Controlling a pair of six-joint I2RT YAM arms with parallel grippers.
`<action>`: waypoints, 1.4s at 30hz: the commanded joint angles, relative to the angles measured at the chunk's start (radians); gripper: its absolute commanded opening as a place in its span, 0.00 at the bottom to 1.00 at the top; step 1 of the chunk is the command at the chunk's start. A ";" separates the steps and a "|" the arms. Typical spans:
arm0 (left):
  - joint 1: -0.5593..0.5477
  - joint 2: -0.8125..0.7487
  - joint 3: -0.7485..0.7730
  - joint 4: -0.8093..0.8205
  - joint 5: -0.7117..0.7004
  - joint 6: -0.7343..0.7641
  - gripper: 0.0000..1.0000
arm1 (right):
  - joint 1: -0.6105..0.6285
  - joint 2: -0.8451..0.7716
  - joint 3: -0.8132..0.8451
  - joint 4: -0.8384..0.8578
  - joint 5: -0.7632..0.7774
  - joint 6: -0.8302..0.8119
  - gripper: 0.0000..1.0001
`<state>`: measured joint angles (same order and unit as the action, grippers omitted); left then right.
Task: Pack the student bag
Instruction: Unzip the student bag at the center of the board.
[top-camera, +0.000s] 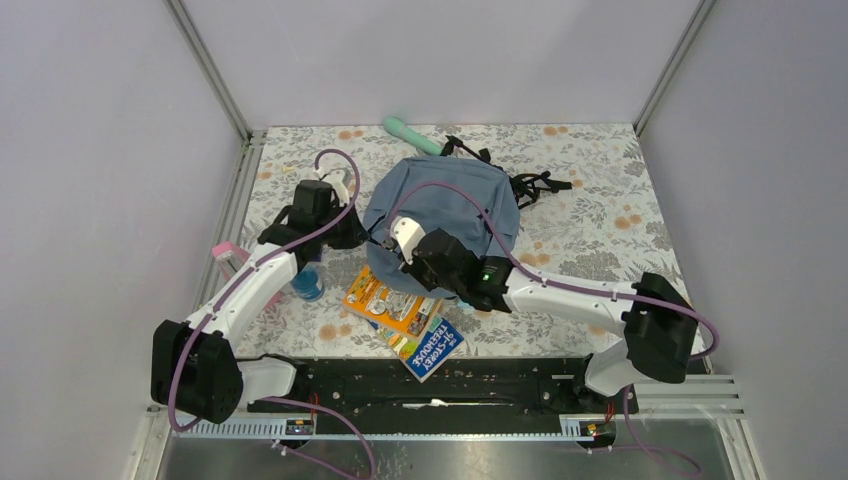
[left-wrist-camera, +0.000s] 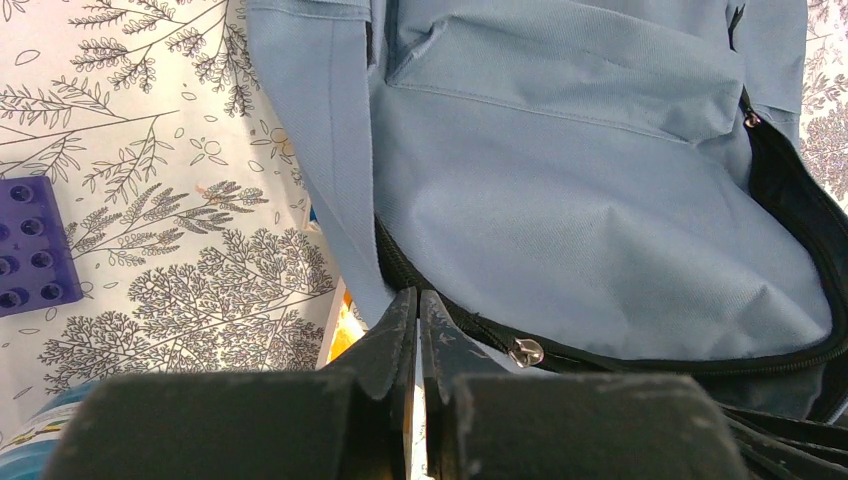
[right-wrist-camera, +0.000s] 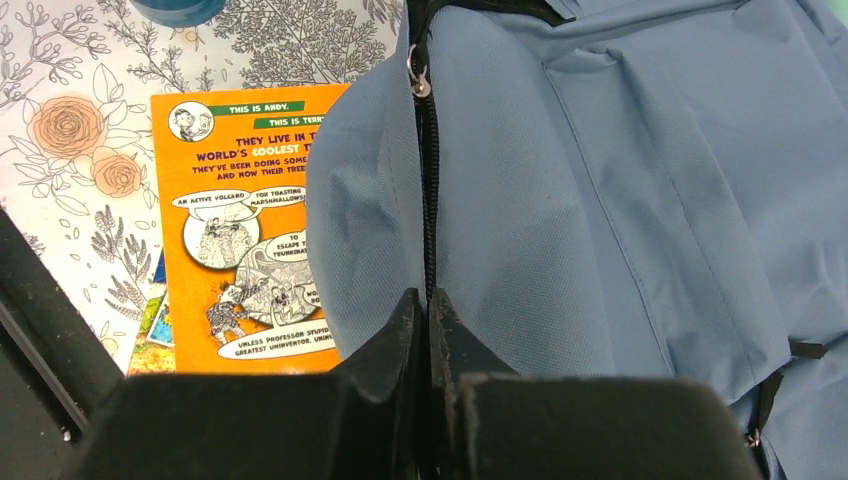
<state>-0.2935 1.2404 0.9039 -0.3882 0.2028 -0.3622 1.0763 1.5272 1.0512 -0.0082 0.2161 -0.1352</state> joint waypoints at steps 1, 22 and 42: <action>0.019 -0.006 0.047 0.035 -0.017 0.009 0.00 | 0.005 -0.095 -0.017 0.080 -0.007 -0.017 0.00; 0.062 0.154 0.133 0.067 0.002 -0.030 0.00 | 0.004 -0.243 -0.080 0.080 -0.065 0.017 0.00; 0.136 0.321 0.236 0.064 -0.096 -0.003 0.00 | 0.004 -0.248 -0.085 0.149 -0.153 0.050 0.00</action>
<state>-0.1860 1.5200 1.0706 -0.3653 0.2085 -0.3954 1.0760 1.3190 0.9455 0.0277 0.1181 -0.1078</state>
